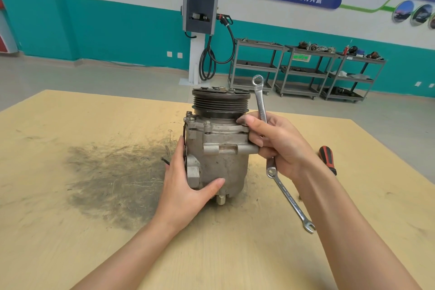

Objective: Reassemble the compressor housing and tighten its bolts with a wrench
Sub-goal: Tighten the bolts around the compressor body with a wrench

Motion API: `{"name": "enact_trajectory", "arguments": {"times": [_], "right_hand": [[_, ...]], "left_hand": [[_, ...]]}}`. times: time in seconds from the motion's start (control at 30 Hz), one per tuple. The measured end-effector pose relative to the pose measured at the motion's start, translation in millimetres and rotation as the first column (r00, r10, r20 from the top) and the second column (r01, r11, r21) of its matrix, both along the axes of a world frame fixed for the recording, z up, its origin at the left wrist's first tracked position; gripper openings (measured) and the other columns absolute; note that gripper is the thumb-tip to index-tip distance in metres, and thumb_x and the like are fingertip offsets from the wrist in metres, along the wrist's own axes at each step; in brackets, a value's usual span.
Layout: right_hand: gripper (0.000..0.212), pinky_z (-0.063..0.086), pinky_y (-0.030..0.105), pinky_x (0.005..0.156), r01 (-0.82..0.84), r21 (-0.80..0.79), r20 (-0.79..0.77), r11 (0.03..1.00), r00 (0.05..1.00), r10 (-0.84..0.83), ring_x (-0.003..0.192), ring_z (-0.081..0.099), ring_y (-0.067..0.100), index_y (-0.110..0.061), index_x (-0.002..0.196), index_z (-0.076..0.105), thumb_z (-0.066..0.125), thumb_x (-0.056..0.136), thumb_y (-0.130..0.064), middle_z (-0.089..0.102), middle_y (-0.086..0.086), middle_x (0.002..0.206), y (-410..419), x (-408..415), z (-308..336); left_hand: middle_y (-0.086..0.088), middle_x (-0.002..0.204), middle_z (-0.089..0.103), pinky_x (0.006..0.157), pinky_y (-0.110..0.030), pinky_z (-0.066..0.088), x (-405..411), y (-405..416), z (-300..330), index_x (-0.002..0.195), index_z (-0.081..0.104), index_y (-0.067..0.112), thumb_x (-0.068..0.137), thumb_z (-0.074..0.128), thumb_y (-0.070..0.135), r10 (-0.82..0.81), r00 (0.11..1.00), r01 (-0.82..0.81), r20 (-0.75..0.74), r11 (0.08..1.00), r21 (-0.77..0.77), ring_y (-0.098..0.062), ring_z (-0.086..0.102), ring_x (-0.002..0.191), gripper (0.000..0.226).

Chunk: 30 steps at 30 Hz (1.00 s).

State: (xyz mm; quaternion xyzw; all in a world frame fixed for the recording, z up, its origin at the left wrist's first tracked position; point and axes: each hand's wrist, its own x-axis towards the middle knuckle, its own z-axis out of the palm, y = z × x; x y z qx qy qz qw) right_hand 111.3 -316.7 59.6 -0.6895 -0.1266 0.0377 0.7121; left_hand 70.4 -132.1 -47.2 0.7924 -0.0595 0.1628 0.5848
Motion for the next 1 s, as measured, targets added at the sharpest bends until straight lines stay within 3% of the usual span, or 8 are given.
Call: {"name": "enact_trajectory", "arguments": {"times": [0.1,0.27,0.4,0.5,0.73,0.9,1.0], "right_hand": [[0.011,0.020,0.014,0.033,-0.021,0.022,-0.011,1.000,1.000,0.021,0.042,0.029,0.004,-0.009,0.090,0.066,0.059,0.093,-0.017,0.043,-0.003,0.049,-2,0,1],[0.019,0.021,0.015,0.033,0.149,-0.030,0.049,0.988,0.988,-0.147,0.037,0.029,0.005,-0.013,0.077,0.056,0.072,0.084,-0.018,0.042,-0.005,0.043,8,0,-3],[0.019,0.020,0.014,0.034,0.015,-0.011,0.005,1.000,1.000,-0.015,0.041,0.028,0.004,-0.012,0.087,0.061,0.068,0.083,-0.029,0.043,-0.003,0.049,1,-1,1],[0.013,0.019,0.014,0.034,-0.027,0.006,-0.005,1.000,1.000,0.027,0.041,0.029,0.004,-0.008,0.093,0.066,0.059,0.093,-0.019,0.044,-0.001,0.051,-2,-1,2],[0.017,0.024,0.015,0.034,0.191,-0.053,0.112,0.980,0.976,-0.184,0.038,0.032,0.004,-0.010,0.079,0.058,0.071,0.086,-0.019,0.042,-0.006,0.043,11,-3,-4],[0.015,0.021,0.015,0.036,0.018,-0.050,0.044,0.999,0.999,-0.016,0.045,0.029,0.007,-0.012,0.090,0.069,0.059,0.094,-0.023,0.046,-0.001,0.049,1,-2,1],[0.010,0.022,0.014,0.035,0.052,-0.058,0.063,0.997,0.997,-0.048,0.042,0.031,0.005,-0.014,0.085,0.066,0.062,0.092,-0.020,0.045,-0.003,0.048,3,-2,0]], "left_hand": [[0.023,0.155,0.030,0.120,-0.047,0.025,0,0,-1,0.155,0.009,0.038,0.056,0.072,0.069,0.003,1.000,-0.003,0.001,1.000,-0.004,-0.008,0.027,0.145,0.121],[0.023,0.154,0.030,0.118,-0.045,0.029,1,1,-2,0.155,0.010,0.038,0.061,0.079,0.057,0.012,1.000,-0.012,-0.002,1.000,0.003,-0.006,0.028,0.144,0.118],[0.020,0.154,0.031,0.119,-0.043,0.028,2,1,-4,0.156,0.010,0.036,0.067,0.087,0.043,0.016,1.000,-0.016,0.004,1.000,0.008,-0.006,0.027,0.143,0.117],[0.020,0.154,0.031,0.119,-0.042,0.028,2,1,-4,0.156,0.010,0.036,0.068,0.086,0.040,0.020,1.000,-0.020,0.008,1.000,0.008,-0.006,0.028,0.143,0.116],[0.021,0.155,0.031,0.119,-0.045,0.028,3,2,-6,0.156,0.010,0.036,0.068,0.086,0.041,0.017,1.000,-0.017,0.006,1.000,0.001,-0.007,0.028,0.144,0.116],[0.022,0.155,0.030,0.119,-0.045,0.028,3,2,-6,0.156,0.010,0.037,0.068,0.086,0.042,0.021,1.000,-0.021,0.010,1.000,0.002,-0.005,0.026,0.144,0.116],[0.023,0.154,0.030,0.119,-0.045,0.027,3,2,-7,0.155,0.010,0.038,0.068,0.087,0.041,0.019,1.000,-0.019,0.008,1.000,0.003,-0.005,0.026,0.144,0.116]]}}
